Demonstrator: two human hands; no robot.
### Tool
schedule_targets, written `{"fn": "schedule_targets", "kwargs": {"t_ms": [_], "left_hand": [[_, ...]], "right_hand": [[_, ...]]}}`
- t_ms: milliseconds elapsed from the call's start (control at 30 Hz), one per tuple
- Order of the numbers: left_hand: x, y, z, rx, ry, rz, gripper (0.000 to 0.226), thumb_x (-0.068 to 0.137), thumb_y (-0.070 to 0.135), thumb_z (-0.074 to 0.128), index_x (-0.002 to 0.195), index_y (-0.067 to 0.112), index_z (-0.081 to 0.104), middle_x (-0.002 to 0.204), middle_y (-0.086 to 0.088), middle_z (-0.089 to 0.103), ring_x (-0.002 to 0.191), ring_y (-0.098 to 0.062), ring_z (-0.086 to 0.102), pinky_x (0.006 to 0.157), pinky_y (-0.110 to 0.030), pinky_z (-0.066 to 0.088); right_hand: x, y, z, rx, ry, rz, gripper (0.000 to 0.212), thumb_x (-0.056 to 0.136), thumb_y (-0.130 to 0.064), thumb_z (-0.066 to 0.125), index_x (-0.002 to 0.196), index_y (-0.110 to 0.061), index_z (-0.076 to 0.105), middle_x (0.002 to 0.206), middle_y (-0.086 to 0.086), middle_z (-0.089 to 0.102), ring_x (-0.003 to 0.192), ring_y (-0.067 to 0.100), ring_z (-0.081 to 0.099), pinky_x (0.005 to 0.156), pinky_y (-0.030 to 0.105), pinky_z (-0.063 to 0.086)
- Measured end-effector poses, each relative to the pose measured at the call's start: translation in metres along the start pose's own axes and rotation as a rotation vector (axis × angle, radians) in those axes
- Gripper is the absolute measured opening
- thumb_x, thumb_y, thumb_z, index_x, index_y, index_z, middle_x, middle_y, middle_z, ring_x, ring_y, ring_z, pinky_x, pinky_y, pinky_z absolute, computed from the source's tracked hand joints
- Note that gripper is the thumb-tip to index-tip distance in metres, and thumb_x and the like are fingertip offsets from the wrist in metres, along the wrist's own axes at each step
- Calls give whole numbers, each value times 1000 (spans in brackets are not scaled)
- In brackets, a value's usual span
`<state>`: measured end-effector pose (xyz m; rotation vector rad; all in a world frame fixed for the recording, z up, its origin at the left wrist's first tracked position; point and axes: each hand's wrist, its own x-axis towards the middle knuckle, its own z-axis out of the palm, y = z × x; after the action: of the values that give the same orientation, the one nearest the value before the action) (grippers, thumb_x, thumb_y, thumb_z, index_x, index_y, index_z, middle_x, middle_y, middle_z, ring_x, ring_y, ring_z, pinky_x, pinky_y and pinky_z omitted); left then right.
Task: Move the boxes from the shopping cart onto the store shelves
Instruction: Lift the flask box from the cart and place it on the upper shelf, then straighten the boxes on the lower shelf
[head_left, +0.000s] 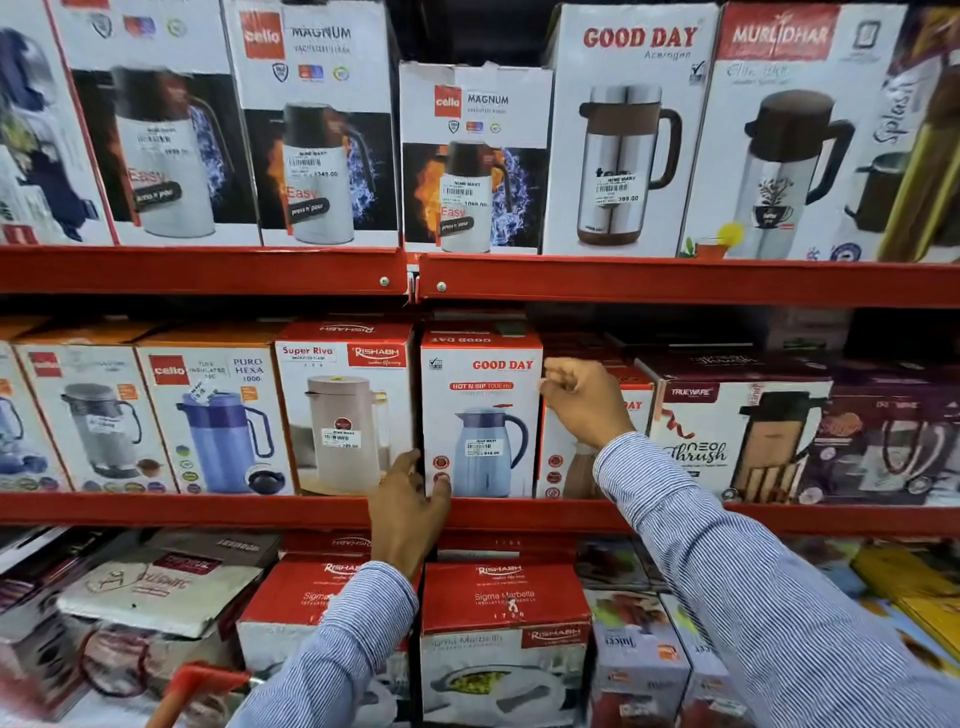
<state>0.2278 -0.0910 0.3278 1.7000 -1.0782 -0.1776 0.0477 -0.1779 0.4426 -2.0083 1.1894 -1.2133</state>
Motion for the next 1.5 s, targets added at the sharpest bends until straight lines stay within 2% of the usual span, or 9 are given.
{"fn": "schedule_targets", "kwargs": {"t_ms": [167, 500, 733, 900, 1033, 1233, 1333, 1400, 1500], "left_hand": [[-1, -4, 5, -62, -53, 88, 61, 82, 17, 67, 138, 15, 44, 103, -8, 76, 77, -11, 67, 81, -26, 55], [3, -8, 7, -69, -41, 110, 63, 84, 13, 63, 142, 9, 40, 116, -15, 71, 99, -20, 68, 88, -27, 49], [2, -9, 6, -38, -37, 135, 64, 83, 14, 64, 142, 8, 41, 114, -14, 72, 95, -18, 69, 87, -25, 49], [-28, -24, -7, -13, 21, 47, 43, 82, 26, 68, 123, 13, 63, 111, -5, 74, 96, -17, 70, 94, -33, 54], [-86, -56, -6, 70, -108, -89, 24, 84, 26, 68, 102, 12, 74, 90, -1, 78, 73, -7, 66, 69, -17, 46], [-114, -80, -1, 170, -210, -180, 23, 84, 37, 65, 85, 15, 72, 75, -2, 75, 63, -15, 67, 64, -26, 53], [-118, -82, 4, 253, -256, -166, 27, 84, 37, 64, 66, 19, 58, 52, 4, 58, 48, -14, 55, 52, -25, 40], [-119, -81, 7, 284, -260, -185, 26, 84, 36, 64, 68, 18, 55, 51, 4, 53, 49, -16, 53, 54, -26, 39], [-121, -81, 11, 283, -259, -206, 23, 85, 35, 64, 84, 12, 66, 66, -7, 69, 60, -23, 62, 63, -28, 48]], "right_hand": [[1, 0, 1, -13, 4, -46, 29, 88, -9, 57, 114, -13, 68, 110, 4, 73, 104, 16, 66, 89, 23, 46], [-1, 6, 6, 42, 52, -27, 33, 87, -4, 57, 117, -13, 67, 114, 5, 71, 103, 11, 64, 95, 26, 49], [-6, 6, 8, 101, 20, 7, 41, 86, -7, 60, 128, -9, 58, 126, 3, 65, 114, 11, 60, 89, 14, 43], [-55, 39, 2, 156, 112, 21, 37, 86, -13, 60, 122, -17, 62, 116, -6, 68, 102, 2, 63, 85, 6, 46], [-115, 105, 20, 149, 60, 218, 31, 86, -7, 62, 117, -13, 64, 105, -3, 70, 99, 8, 66, 90, 21, 52], [-160, 157, 45, 14, -130, 558, 43, 91, -16, 56, 133, -7, 51, 133, 7, 58, 118, 27, 58, 96, 33, 45], [-167, 159, 47, -23, -212, 575, 23, 93, -16, 49, 111, -13, 64, 110, 6, 67, 98, 30, 64, 73, 31, 45], [-170, 162, 49, -54, -243, 570, 18, 93, -22, 50, 93, -20, 67, 92, 9, 71, 82, 28, 66, 65, 30, 42], [-174, 166, 52, -19, -232, 560, 25, 92, -25, 50, 108, -21, 69, 102, 2, 73, 87, 20, 66, 72, 27, 43]]}}
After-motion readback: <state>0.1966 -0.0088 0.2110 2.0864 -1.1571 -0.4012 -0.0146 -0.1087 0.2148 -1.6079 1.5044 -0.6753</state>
